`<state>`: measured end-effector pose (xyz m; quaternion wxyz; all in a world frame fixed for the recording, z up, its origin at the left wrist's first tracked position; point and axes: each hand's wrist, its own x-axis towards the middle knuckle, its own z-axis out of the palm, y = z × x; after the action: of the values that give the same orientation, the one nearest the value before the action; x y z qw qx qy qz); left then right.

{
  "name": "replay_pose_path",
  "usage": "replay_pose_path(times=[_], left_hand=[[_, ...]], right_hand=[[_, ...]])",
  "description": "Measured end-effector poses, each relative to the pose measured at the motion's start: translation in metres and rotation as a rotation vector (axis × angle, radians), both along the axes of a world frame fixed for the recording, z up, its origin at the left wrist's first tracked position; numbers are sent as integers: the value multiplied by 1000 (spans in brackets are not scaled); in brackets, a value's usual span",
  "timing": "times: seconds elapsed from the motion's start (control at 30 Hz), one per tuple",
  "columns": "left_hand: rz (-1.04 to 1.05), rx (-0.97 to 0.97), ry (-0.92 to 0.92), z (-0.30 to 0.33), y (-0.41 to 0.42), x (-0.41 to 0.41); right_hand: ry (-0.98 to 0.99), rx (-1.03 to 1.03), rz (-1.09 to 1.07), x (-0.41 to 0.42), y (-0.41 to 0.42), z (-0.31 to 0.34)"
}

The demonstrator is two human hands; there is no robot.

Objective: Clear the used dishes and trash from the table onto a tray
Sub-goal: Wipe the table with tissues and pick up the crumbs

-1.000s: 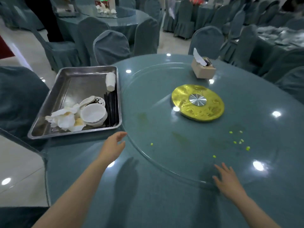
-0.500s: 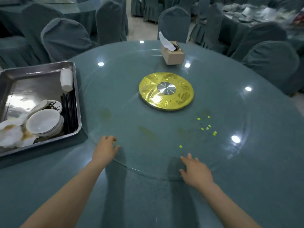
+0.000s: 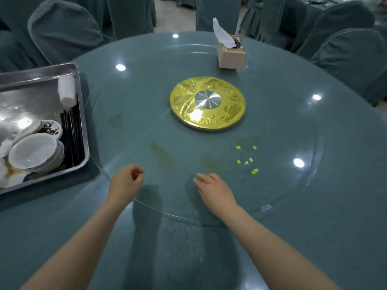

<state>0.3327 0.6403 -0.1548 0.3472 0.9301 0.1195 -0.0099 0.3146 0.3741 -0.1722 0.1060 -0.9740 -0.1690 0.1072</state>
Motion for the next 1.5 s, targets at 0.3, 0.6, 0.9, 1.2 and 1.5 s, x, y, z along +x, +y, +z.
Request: replay_pose_path(times=[0.3, 0.6, 0.9, 1.2, 1.5], left_hand=[[-54, -49, -38, -1, -23, 2], [-213, -100, 28, -8, -88, 10], [-266, -54, 4, -30, -137, 22], [-324, 31, -308, -40, -109, 14], [-370, 183, -369, -39, -98, 20]], right_hand=[[-186, 236, -257, -15, -33, 3], [-40, 371, -447, -6, -75, 0], [-144, 251, -428, 37, -68, -5], [-346, 254, -59, 43, -45, -12], [-103, 80, -43, 93, -6, -11]])
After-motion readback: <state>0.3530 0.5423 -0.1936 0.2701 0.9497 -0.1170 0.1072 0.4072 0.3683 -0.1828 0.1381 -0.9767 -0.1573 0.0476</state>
